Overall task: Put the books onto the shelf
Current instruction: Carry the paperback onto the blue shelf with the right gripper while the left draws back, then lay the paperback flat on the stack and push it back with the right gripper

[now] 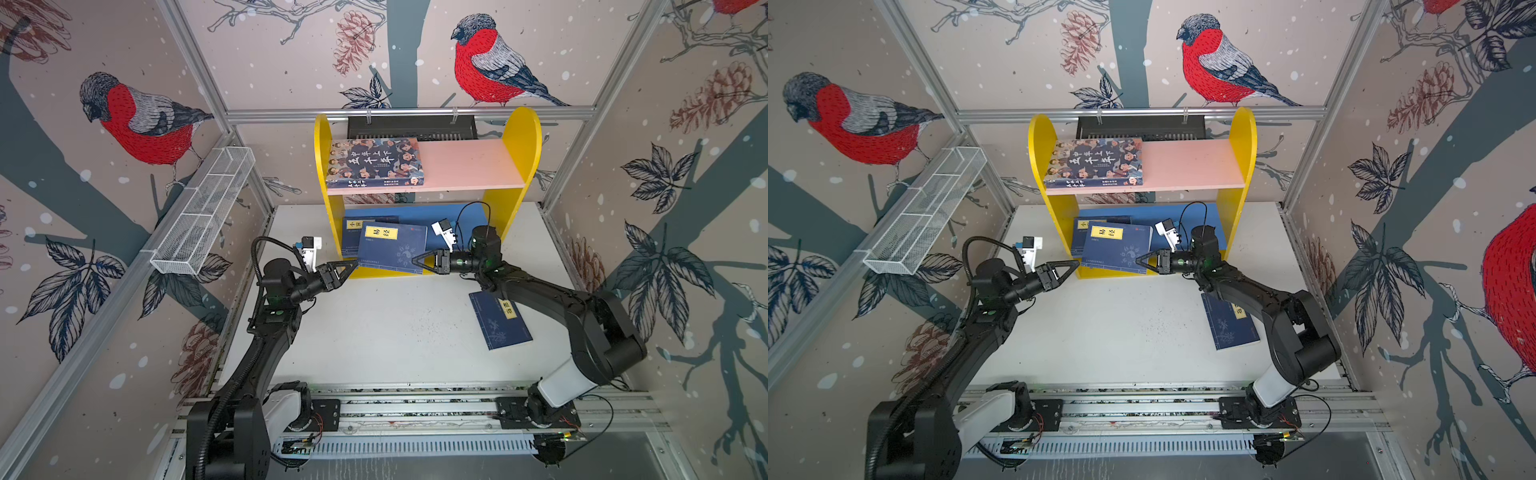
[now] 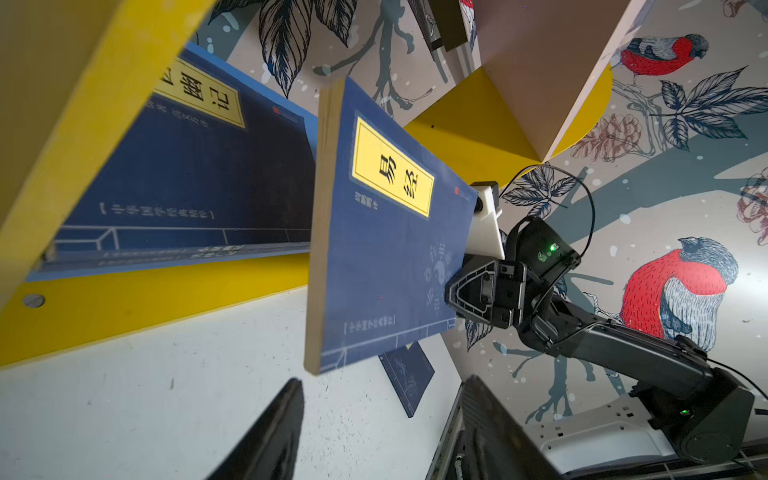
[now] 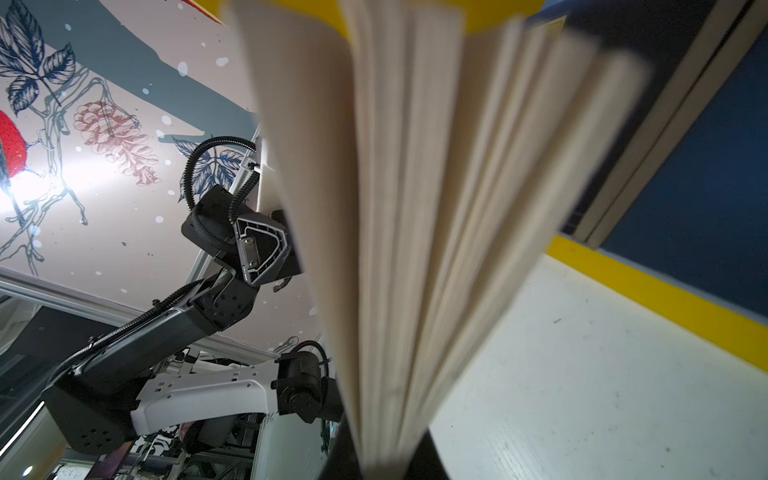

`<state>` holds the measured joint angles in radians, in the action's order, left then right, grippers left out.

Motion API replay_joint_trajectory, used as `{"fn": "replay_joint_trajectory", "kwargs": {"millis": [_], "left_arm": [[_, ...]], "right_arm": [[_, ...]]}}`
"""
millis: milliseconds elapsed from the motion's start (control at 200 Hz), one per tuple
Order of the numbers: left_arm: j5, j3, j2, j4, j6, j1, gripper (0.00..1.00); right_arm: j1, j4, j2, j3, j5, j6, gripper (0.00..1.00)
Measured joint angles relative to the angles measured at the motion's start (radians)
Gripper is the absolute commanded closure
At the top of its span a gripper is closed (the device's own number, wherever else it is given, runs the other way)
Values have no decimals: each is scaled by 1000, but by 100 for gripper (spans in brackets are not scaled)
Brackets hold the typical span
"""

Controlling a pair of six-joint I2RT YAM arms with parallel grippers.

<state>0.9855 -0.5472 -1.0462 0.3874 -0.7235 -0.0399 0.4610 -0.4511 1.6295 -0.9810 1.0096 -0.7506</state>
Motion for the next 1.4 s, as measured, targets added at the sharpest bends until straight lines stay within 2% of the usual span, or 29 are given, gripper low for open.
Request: {"fn": "replay_joint_trajectory", "kwargs": {"millis": [155,405,1050,1400], "left_arm": [[-31,-37,13,-101,80,-7,39],[-72,-66,30,-202,173,-13,39],[-69,-74,34,-216,180,-14,39],[-68,-68,40,-215,180,-15,38]], "right_arm": [[-17,130,98,-136,13,68,99],[-11,202,230,-301,43,84,99],[0,364,458,-625,67,95,97],[5,449,485,-687,87,126,98]]}}
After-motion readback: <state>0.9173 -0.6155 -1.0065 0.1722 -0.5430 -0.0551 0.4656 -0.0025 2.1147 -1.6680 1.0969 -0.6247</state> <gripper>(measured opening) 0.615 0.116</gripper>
